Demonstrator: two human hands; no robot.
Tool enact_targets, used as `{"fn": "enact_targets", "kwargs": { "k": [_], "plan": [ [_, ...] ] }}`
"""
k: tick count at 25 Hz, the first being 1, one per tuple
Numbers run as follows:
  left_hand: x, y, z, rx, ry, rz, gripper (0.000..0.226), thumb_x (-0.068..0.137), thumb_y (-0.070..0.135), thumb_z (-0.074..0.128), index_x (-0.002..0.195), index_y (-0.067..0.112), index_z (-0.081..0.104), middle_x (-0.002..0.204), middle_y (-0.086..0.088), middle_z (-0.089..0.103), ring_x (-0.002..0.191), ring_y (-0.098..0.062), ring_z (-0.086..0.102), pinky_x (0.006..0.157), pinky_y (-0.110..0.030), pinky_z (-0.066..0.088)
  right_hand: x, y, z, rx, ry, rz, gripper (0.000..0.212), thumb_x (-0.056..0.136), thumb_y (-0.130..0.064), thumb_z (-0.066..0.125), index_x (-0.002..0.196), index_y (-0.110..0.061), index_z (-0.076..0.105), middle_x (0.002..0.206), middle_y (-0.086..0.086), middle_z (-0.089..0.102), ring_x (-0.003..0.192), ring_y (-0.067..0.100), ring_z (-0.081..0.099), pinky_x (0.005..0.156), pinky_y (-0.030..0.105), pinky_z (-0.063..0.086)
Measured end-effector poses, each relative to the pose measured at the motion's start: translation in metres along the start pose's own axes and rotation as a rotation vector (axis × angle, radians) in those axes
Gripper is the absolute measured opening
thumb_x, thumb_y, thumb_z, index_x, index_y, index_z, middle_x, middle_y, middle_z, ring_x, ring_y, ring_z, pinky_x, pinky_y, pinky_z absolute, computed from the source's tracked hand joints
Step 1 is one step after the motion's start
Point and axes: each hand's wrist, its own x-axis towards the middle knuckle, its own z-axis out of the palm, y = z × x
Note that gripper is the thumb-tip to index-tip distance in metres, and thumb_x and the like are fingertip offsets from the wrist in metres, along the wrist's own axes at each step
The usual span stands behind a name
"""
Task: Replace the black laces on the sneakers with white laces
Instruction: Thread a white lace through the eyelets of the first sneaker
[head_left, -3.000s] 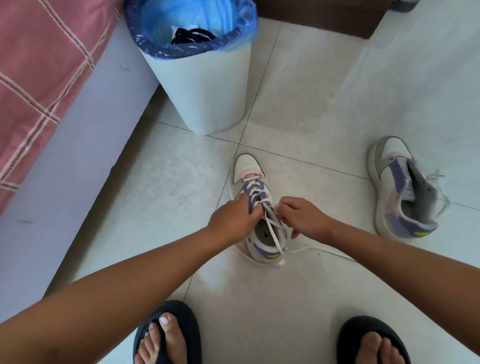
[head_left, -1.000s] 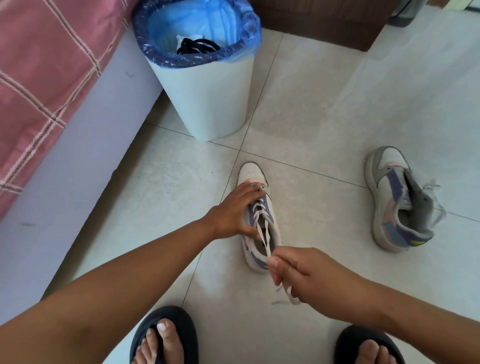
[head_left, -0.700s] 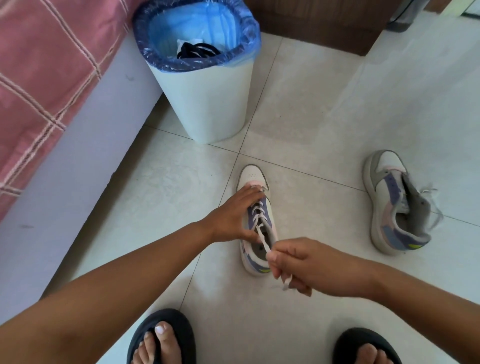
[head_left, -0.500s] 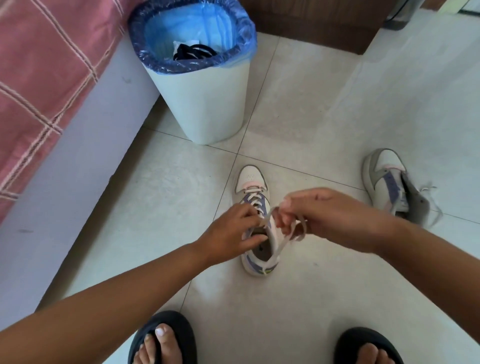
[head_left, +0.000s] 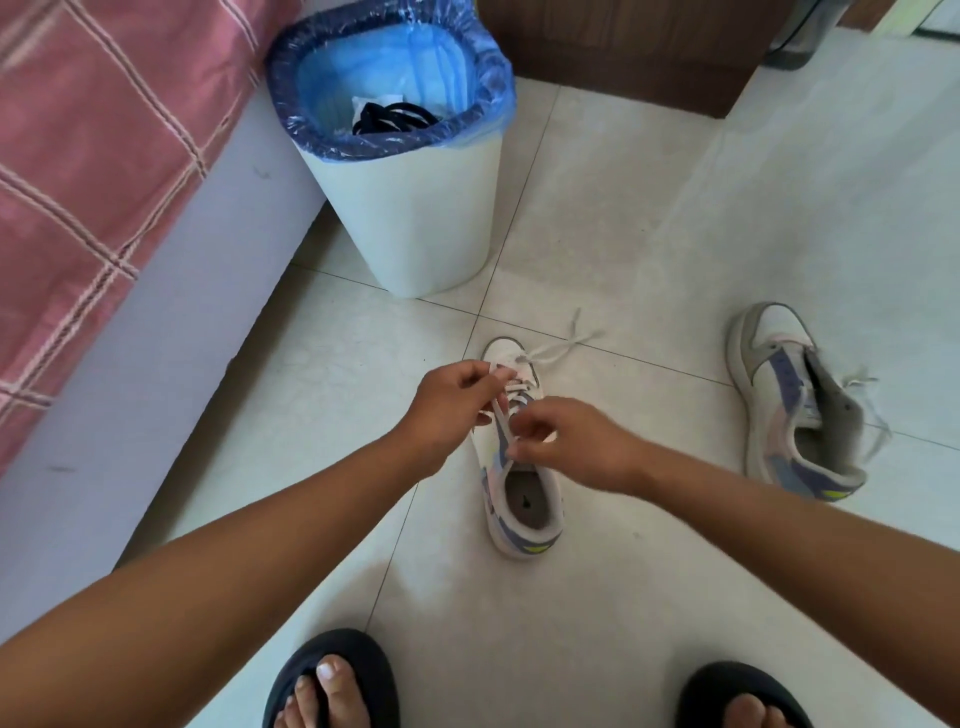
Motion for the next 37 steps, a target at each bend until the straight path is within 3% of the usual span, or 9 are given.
{"fn": "enact_targets", "kwargs": {
  "k": [3, 6, 15, 18, 22, 24, 29, 34, 37],
  "plan": [
    [0.002, 0.002, 0.001, -0.002, 0.040, -0.009, 0.015, 0.095, 0.019, 0.055, 0.087, 0.012, 0.066, 0.069, -0.001, 0.061, 0.067, -0.014, 0.061, 0.065, -0.023, 0.052, 0.006, 0.000, 0.016, 0.312, 0.234, 0.104, 0.011, 0.088, -0.016, 0.063, 0.078, -0.014, 0.063, 0.077, 0.000, 0.062, 0.070, 0.012, 0.055, 0.061, 0.010, 0.042],
    [0.001, 0.004, -0.002, -0.080, 0.164, -0.078, 0.018, 0.098, 0.016, 0.048, 0.091, 0.007, 0.063, 0.066, -0.002, 0.059, 0.064, -0.017, 0.061, 0.063, -0.025, 0.056, 0.010, 0.000, 0.012, 0.835, 0.215, 0.228, 0.005, 0.091, -0.012, 0.059, 0.089, -0.008, 0.061, 0.093, 0.013, 0.070, 0.078, 0.018, 0.065, 0.076, 0.025, 0.054],
    [-0.006, 0.010, -0.002, -0.149, 0.061, -0.072, 0.024, 0.100, 0.020, 0.043, 0.089, 0.010, 0.062, 0.066, -0.003, 0.055, 0.056, -0.015, 0.055, 0.060, -0.029, 0.054, 0.012, 0.010, 0.004, -0.188, -0.013, -0.115, 0.018, 0.081, -0.019, 0.071, 0.084, -0.006, 0.060, 0.093, 0.002, 0.045, 0.086, 0.018, 0.046, 0.078, 0.030, 0.040],
    [-0.003, 0.009, -0.003, -0.047, 0.049, -0.039, 0.025, 0.100, 0.020, 0.043, 0.085, 0.013, 0.063, 0.064, -0.002, 0.055, 0.052, -0.015, 0.051, 0.062, -0.031, 0.050, 0.011, 0.013, 0.006, -0.027, 0.059, -0.124, 0.013, 0.084, -0.013, 0.067, 0.084, -0.006, 0.057, 0.090, 0.003, 0.053, 0.084, 0.017, 0.050, 0.073, 0.025, 0.041],
    [-0.001, 0.010, 0.001, 0.067, -0.007, 0.018, 0.026, 0.099, 0.018, 0.045, 0.081, 0.015, 0.063, 0.069, -0.002, 0.060, 0.053, -0.014, 0.057, 0.059, -0.030, 0.053, 0.008, 0.008, 0.004, 0.673, 0.127, 0.094, 0.008, 0.093, -0.012, 0.057, 0.089, -0.007, 0.062, 0.080, 0.004, 0.065, 0.073, 0.013, 0.062, 0.073, 0.021, 0.051],
    [0.002, 0.015, 0.006, 0.086, -0.005, 0.058, 0.025, 0.098, 0.016, 0.047, 0.079, 0.015, 0.064, 0.074, -0.002, 0.063, 0.066, -0.016, 0.063, 0.069, -0.031, 0.057, 0.009, 0.005, 0.002, 0.645, 0.093, 0.116, 0.018, 0.097, -0.013, 0.048, 0.090, -0.006, 0.063, 0.071, 0.003, 0.062, 0.066, 0.014, 0.059, 0.069, 0.026, 0.051],
    [0.014, 0.029, 0.017, 0.387, -0.013, 0.279, 0.018, 0.097, 0.022, 0.049, 0.087, 0.015, 0.064, 0.079, 0.012, 0.064, 0.075, -0.003, 0.061, 0.070, -0.018, 0.047, 0.013, -0.002, 0.011, 0.252, -0.015, 0.051, 0.020, 0.097, -0.022, 0.044, 0.090, -0.019, 0.062, 0.095, -0.003, 0.066, 0.082, 0.008, 0.059, 0.073, 0.018, 0.045],
    [0.009, 0.016, 0.007, 1.081, -0.306, 0.258, 0.027, 0.101, 0.037, 0.035, 0.112, 0.016, 0.047, 0.099, -0.004, 0.063, 0.081, -0.019, 0.057, 0.071, -0.034, 0.044, 0.010, 0.005, -0.001, 0.703, 0.034, 0.260, 0.028, 0.097, -0.017, 0.045, 0.079, -0.008, 0.066, 0.067, 0.007, 0.064, 0.057, 0.014, 0.058, 0.054, 0.020, 0.045],
    [0.004, 0.008, -0.022, 1.264, -0.338, 0.217, 0.030, 0.100, 0.039, 0.037, 0.089, 0.017, 0.052, 0.084, 0.003, 0.057, 0.072, -0.013, 0.049, 0.062, -0.027, 0.035, 0.010, 0.014, -0.003, 0.992, 0.051, 0.398, 0.015, 0.093, -0.008, 0.052, 0.094, -0.001, 0.066, 0.076, 0.011, 0.067, 0.057, 0.012, 0.056, 0.051, 0.019, 0.040]
  ]
}}
